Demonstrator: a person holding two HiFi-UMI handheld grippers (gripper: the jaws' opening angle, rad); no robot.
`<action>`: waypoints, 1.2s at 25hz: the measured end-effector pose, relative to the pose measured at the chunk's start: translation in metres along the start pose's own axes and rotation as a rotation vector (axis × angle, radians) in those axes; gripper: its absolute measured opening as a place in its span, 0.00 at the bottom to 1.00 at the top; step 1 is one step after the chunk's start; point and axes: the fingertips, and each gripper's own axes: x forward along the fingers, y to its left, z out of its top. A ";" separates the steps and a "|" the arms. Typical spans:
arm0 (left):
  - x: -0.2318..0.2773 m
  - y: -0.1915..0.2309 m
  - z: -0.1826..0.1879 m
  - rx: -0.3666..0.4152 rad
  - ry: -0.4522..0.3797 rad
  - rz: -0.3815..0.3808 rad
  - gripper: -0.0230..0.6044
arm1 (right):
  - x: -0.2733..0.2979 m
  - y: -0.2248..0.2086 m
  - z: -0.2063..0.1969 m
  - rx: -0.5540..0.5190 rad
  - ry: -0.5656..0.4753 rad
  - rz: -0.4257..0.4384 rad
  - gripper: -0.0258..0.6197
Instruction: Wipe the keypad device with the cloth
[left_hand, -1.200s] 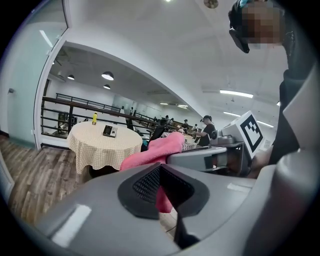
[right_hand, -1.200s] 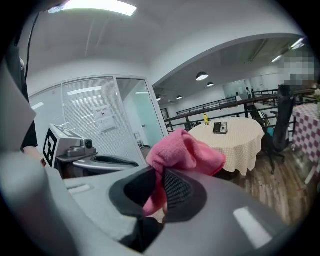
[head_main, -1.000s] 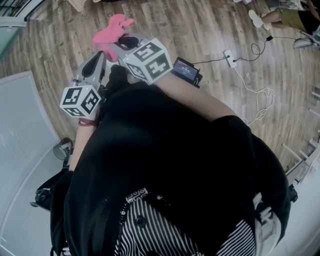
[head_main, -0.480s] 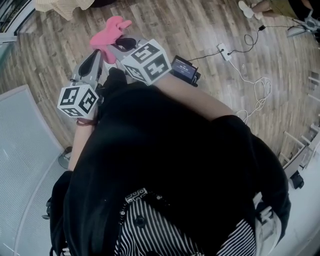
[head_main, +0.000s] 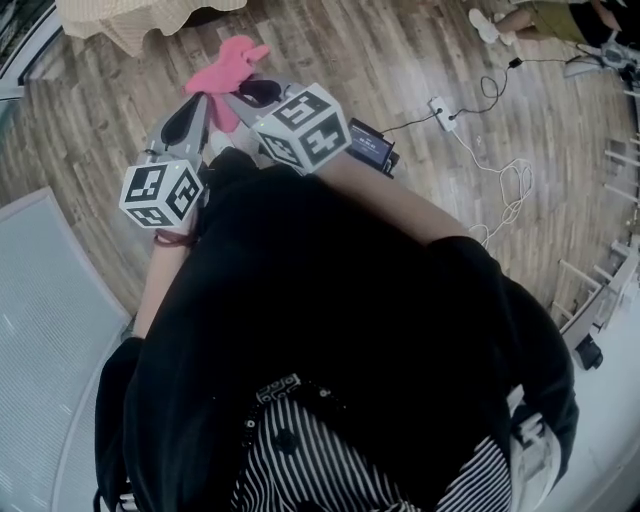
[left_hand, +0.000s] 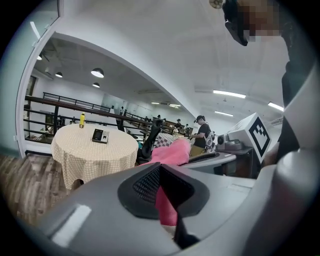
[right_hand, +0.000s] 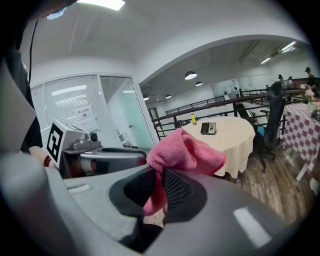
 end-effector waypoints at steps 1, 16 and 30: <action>0.004 0.008 0.004 -0.001 -0.003 -0.013 0.04 | 0.009 -0.003 0.004 0.004 0.005 -0.004 0.11; 0.041 0.154 0.069 -0.049 0.009 -0.171 0.04 | 0.145 -0.018 0.096 0.019 0.018 -0.099 0.11; 0.032 0.259 0.082 -0.096 -0.005 -0.216 0.04 | 0.244 0.008 0.126 0.002 0.071 -0.112 0.11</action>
